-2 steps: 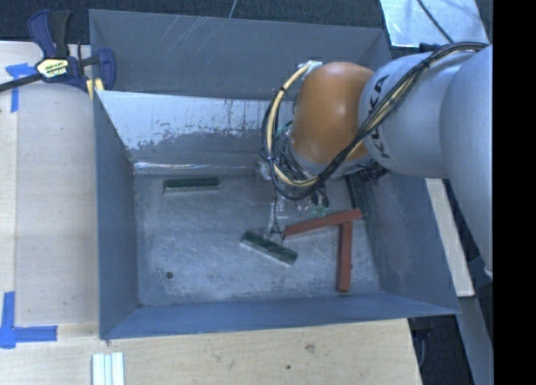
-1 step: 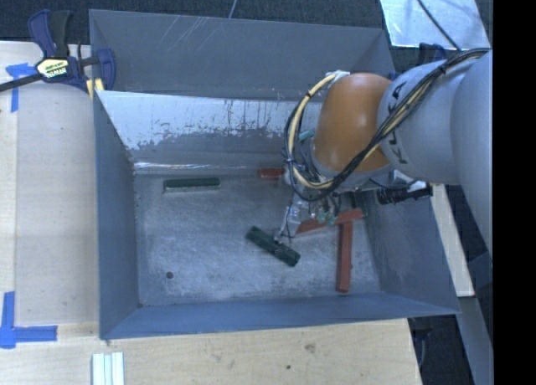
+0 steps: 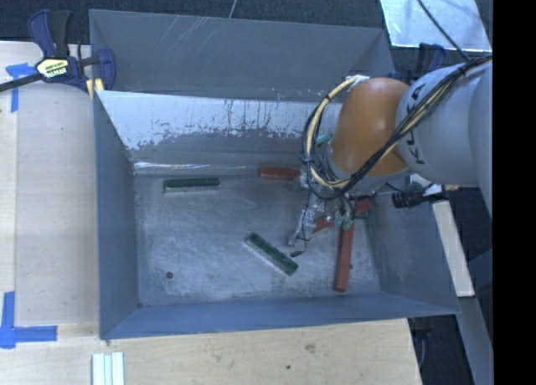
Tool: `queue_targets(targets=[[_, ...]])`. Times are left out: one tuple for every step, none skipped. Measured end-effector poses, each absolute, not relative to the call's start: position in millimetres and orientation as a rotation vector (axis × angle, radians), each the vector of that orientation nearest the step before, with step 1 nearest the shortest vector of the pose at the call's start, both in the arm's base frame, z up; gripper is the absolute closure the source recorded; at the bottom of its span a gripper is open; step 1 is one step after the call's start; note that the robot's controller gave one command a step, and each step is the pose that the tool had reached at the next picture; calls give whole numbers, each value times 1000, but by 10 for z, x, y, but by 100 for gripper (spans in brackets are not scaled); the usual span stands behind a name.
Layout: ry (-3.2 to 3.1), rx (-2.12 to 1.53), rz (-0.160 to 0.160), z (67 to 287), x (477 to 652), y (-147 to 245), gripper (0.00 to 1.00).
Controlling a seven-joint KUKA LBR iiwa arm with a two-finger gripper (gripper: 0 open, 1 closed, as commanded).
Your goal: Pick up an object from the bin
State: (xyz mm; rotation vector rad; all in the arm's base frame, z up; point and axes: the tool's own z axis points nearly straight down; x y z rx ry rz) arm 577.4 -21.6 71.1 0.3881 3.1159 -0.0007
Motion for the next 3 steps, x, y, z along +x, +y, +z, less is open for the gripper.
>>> queue_targets(targets=[[3134,138,0,707,5205,-666,0],[3142,-43,-1,785,5141,-845,0],[3106,-449,0,775,5581,-920,0]])
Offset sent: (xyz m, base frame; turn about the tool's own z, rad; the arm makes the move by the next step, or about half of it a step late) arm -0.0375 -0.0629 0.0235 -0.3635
